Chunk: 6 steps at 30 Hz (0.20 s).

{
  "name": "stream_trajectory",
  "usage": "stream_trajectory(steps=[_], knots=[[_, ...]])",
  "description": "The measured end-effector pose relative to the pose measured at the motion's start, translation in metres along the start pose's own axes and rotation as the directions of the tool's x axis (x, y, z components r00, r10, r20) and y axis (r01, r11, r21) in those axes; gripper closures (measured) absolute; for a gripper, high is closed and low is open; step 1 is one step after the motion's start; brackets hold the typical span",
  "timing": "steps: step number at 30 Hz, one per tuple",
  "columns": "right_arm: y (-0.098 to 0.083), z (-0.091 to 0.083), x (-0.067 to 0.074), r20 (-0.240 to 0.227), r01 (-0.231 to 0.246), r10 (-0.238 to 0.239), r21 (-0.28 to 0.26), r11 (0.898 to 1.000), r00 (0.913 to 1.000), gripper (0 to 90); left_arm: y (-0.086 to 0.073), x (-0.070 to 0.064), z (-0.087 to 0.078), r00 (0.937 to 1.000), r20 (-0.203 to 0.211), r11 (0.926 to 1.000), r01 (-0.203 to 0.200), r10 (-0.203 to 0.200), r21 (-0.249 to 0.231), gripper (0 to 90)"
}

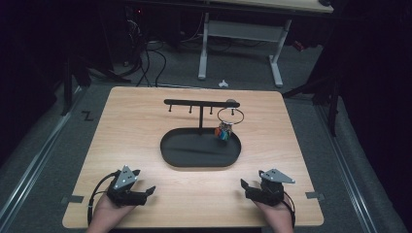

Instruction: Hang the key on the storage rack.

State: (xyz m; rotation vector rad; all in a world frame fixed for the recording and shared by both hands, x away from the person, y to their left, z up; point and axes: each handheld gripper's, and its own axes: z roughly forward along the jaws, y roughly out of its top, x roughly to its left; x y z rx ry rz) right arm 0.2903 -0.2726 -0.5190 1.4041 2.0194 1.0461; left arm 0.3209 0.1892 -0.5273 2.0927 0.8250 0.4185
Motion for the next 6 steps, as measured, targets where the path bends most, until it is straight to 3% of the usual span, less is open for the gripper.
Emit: stream_trajectory(steps=[6], knots=[[0.0003,0.0014,-0.0015,0.005,-0.022,0.022,0.009,1.000,0.9997,19.0,-0.0013,-0.0006,-0.0048,1.0000,0.005,1.0000,-0.004,0.004,-0.008,16.0]])
